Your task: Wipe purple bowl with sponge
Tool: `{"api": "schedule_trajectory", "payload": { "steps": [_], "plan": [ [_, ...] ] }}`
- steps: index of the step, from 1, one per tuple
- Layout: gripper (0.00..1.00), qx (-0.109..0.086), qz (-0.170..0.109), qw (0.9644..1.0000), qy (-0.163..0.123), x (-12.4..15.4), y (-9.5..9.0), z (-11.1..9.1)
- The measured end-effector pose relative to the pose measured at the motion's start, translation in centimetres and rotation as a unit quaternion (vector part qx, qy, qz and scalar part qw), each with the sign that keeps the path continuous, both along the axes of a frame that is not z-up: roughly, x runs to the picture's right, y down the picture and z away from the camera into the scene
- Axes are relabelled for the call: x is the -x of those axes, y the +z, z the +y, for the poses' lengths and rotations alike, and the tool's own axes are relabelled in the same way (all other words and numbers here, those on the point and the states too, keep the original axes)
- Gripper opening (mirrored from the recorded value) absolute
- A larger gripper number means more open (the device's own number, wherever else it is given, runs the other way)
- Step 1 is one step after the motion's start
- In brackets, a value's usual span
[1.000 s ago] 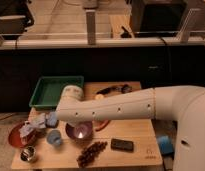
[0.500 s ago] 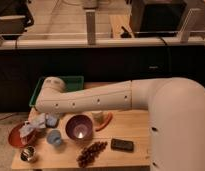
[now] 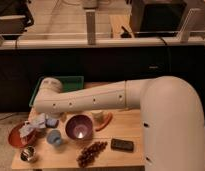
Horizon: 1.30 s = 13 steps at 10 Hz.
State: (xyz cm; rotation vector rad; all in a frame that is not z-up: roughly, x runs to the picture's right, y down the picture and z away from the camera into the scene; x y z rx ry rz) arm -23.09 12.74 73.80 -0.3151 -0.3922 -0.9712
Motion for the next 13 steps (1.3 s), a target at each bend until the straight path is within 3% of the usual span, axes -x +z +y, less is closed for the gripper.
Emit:
{"api": "schedule_trajectory", "payload": {
  "steps": [2, 4, 5, 6, 7, 9, 11, 13],
  "plan": [
    [0.54, 0.001, -0.015, 0.9998, -0.016, 1.3, 0.5, 0.3],
    [0.74, 0.001, -0.038, 0.9985, -0.04, 3.3, 2.0, 0.5],
    [0.75, 0.001, -0.039, 0.9984, -0.041, 3.3, 2.0, 0.5],
    [0.8, -0.006, -0.101, 0.9906, -0.092, 5.2, 5.2, 1.0],
    [0.8, -0.009, -0.119, 0.9869, -0.109, 5.4, 6.6, 1.0],
    [0.8, -0.006, -0.135, 0.9827, -0.127, 5.6, 10.1, 0.9],
    [0.8, 0.006, -0.143, 0.9795, -0.142, 5.8, 12.4, 1.8],
    [0.79, 0.013, -0.141, 0.9792, -0.146, 5.3, 13.3, 2.1]
  ]
}}
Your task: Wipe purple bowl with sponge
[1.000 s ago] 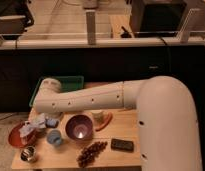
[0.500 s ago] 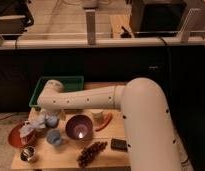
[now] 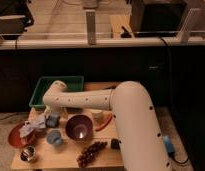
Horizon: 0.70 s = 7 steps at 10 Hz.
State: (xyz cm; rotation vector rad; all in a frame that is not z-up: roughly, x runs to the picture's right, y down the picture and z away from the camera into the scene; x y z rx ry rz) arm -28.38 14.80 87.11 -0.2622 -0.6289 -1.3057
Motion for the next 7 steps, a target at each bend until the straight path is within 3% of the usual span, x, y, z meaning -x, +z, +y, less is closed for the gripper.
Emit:
{"api": "schedule_trajectory", "payload": {
  "steps": [2, 7],
  "plan": [
    [0.67, 0.005, 0.008, 1.0, -0.003, -0.32, 0.52, 0.21],
    [0.15, 0.012, 0.046, 0.9989, -0.007, -0.55, 1.28, 0.57]
  ]
}}
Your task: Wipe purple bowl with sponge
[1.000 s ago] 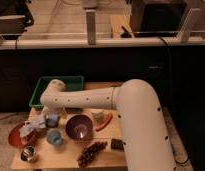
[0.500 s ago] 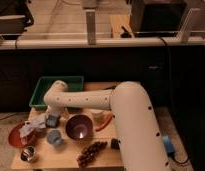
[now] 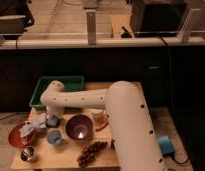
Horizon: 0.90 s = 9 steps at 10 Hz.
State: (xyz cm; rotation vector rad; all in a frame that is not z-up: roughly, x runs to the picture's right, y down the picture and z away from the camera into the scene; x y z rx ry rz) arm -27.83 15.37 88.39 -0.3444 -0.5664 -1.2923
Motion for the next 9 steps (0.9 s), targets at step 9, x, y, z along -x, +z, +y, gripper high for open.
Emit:
{"api": "schedule_trajectory", "payload": {
  "steps": [9],
  "plan": [
    [0.01, 0.043, 0.006, 0.9953, 0.087, -3.0, -6.9, -4.0]
  ]
}}
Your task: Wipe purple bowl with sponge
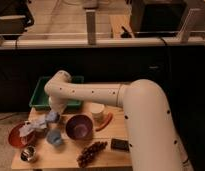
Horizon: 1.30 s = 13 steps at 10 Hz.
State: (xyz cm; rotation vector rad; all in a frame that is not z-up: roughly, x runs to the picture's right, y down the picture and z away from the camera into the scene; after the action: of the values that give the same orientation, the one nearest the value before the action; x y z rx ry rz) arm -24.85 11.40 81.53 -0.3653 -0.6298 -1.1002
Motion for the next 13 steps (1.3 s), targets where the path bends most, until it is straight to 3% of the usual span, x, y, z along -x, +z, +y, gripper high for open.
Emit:
{"api": "schedule_trajectory", "payload": {
  "steps": [3, 6, 10, 13],
  "plan": [
    [0.01, 0.006, -0.028, 0.9993, 0.022, -1.4, -1.2, -0.6],
    [0.01, -0.004, -0.048, 0.998, 0.041, -3.5, -2.6, -0.5],
    [0.01, -0.029, -0.04, 0.9975, 0.051, -7.2, -5.3, 2.6],
    [0.01, -0.024, -0.03, 0.9968, 0.07, -9.7, -5.6, 3.8]
  ]
}}
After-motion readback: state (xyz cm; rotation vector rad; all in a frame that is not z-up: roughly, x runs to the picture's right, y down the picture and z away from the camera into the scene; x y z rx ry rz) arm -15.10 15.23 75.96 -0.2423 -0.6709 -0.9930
